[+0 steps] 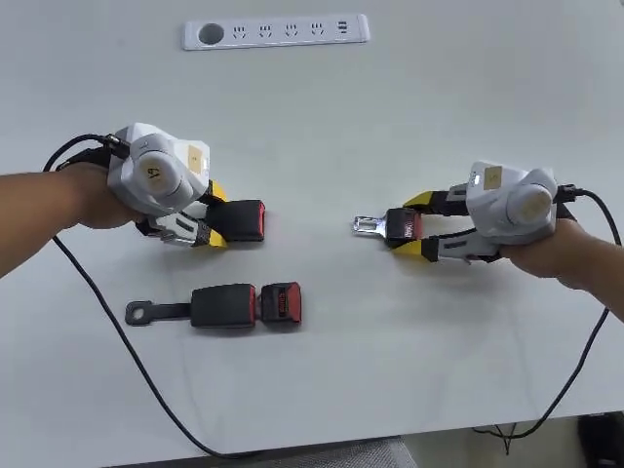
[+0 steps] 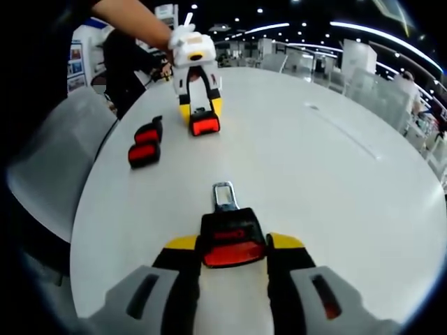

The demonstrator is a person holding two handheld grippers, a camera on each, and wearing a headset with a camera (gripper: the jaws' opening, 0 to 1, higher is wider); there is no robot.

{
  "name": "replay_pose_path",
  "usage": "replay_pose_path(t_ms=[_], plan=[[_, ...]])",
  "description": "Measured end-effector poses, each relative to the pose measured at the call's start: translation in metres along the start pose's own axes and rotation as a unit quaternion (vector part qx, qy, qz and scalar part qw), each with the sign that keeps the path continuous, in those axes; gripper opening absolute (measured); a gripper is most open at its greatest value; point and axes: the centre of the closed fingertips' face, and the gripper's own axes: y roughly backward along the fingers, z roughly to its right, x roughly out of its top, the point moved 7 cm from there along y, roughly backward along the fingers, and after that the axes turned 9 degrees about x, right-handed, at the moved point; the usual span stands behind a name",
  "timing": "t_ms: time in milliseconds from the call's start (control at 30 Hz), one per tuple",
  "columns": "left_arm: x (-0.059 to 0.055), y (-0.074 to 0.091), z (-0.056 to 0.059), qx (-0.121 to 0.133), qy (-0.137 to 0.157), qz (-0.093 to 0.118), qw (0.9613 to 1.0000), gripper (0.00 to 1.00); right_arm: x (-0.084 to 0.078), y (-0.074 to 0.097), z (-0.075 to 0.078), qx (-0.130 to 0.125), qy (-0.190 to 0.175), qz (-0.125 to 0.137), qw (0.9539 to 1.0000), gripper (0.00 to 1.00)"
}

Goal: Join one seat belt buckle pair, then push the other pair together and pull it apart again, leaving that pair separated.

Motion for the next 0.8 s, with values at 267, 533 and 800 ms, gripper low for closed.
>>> replay_pose_path(t_ms=[267, 533, 800], plan=[[0.000, 0.000, 0.000, 0.001, 0.003, -0.004, 1.0000, 0.34, -0.009, 0.011, 0.000, -0.006, -0.005, -0.009, 0.9999, 0.38], [0.002, 0.000, 0.002, -0.001, -0.010, -0.004, 0.9999, 0.34, -0.008, 0.010, -0.003, -0.002, 0.000, -0.014, 0.9999, 0.38], [0.005, 0.000, 0.005, -0.006, 0.008, -0.016, 0.9998, 0.41, -0.003, 0.008, -0.007, -0.020, -0.036, 0.006, 0.9991, 0.55]])
